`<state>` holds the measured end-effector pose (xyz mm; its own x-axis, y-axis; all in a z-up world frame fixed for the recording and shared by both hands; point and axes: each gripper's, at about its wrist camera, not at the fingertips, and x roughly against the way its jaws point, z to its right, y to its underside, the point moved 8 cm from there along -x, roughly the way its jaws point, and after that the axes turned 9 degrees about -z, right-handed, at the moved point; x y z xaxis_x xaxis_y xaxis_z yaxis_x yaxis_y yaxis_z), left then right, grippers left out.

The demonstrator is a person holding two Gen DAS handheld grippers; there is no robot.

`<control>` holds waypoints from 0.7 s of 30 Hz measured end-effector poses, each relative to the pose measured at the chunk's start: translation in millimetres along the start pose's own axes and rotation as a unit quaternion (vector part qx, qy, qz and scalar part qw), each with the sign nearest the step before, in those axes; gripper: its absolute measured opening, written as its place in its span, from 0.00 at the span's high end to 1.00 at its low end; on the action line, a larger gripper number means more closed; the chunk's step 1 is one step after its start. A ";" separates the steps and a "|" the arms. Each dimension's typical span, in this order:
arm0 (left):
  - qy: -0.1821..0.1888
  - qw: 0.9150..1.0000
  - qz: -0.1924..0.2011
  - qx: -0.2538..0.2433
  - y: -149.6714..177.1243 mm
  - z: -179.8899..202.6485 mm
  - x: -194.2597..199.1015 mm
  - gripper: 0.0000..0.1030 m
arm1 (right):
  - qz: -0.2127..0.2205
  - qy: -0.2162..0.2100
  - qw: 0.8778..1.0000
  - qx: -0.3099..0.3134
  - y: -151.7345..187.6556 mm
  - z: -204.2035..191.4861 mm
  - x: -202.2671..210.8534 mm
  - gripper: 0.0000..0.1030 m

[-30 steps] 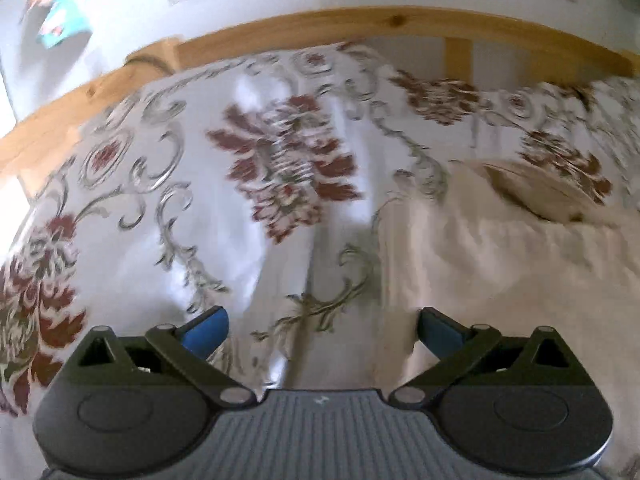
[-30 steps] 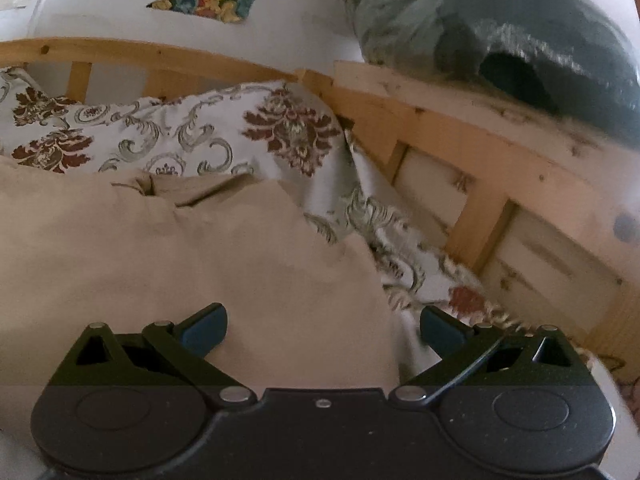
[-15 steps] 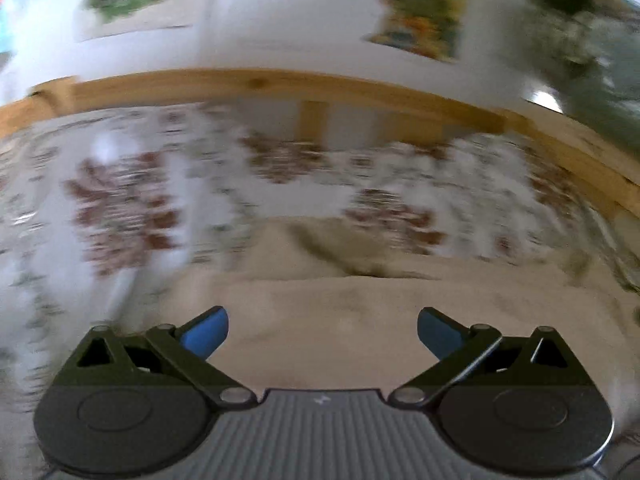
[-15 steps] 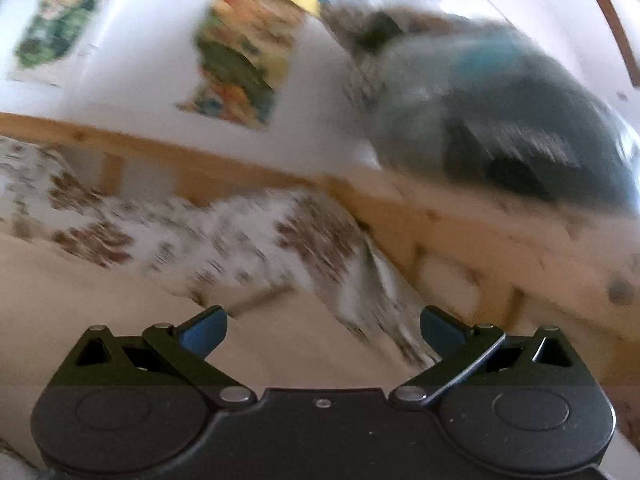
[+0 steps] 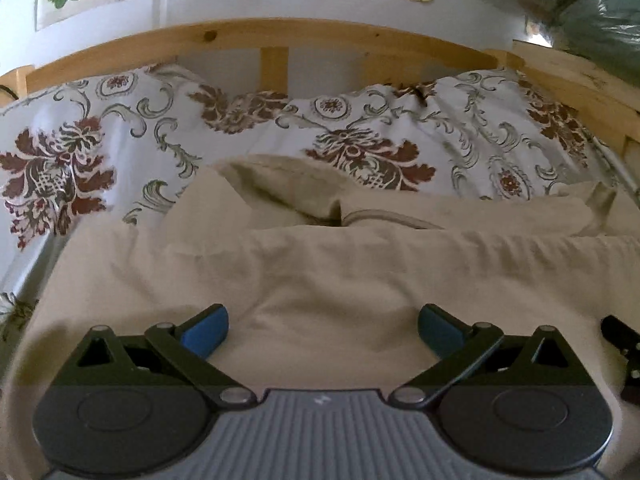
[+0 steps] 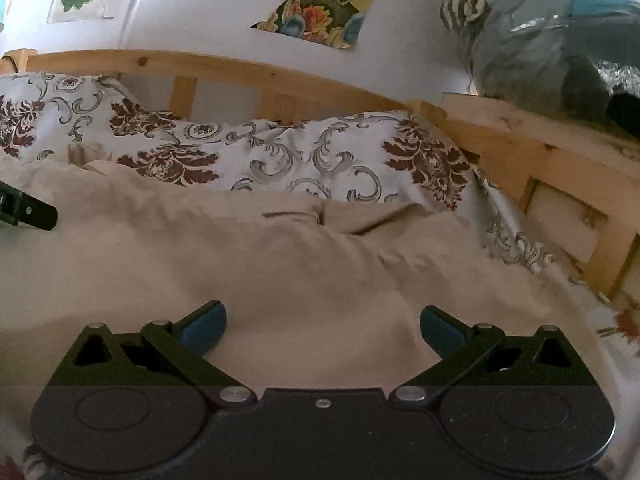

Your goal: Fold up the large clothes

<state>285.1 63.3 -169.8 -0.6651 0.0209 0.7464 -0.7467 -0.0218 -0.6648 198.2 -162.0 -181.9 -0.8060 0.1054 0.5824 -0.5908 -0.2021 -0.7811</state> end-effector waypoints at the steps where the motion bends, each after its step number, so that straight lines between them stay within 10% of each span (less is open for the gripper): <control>1: 0.001 1.000 -0.002 0.001 0.9 -0.6 -1.2 0.00 | -0.003 0.002 1.000 0.003 0.6 -1.6 -1.5 0.01; 14: -0.001 0.997 0.003 0.073 55.9 -16.0 89.8 0.00 | -0.042 0.022 0.997 -0.063 -2.3 29.7 84.0 0.01; 21: 0.005 0.994 -0.049 0.099 88.8 -26.9 87.1 0.00 | -0.095 0.002 0.995 -0.041 18.5 13.4 49.4 0.01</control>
<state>160.7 90.1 -164.6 -0.5905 0.0433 0.8059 -0.7930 -0.2162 -0.5695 148.0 -173.6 -164.6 -0.6794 0.1383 0.7206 -0.7334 -0.0977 -0.6727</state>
